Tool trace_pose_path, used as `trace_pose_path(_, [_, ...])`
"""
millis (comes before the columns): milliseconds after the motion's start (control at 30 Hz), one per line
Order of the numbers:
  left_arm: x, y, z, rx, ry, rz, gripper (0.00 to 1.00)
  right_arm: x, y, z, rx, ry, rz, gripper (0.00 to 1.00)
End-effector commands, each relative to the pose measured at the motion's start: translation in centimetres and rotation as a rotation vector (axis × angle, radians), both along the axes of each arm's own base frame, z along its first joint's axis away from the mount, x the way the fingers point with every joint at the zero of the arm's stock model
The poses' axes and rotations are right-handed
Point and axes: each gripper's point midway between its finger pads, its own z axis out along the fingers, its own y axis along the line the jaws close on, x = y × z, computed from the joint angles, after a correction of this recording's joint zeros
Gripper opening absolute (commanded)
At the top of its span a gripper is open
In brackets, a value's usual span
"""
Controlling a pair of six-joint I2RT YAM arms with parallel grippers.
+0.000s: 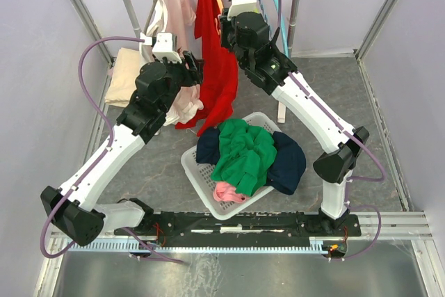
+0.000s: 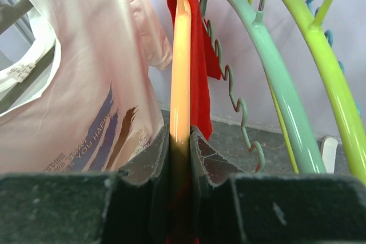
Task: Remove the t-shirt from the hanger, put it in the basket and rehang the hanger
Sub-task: Pick up the hanger from the clothesline.
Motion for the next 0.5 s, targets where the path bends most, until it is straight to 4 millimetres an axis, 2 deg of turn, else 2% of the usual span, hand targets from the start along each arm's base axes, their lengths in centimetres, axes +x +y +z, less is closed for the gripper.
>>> trace_pose_path(0, [-0.5,0.8,3.5,-0.068,-0.082,0.024,0.66,-2.5,-1.6,8.2,0.126,-0.181,0.043,0.02])
trace_pose_path(467, [-0.6,0.8,4.0,-0.071,-0.092,0.025,0.66,-4.3,-2.0,11.5,0.166,-0.257,0.098,0.02])
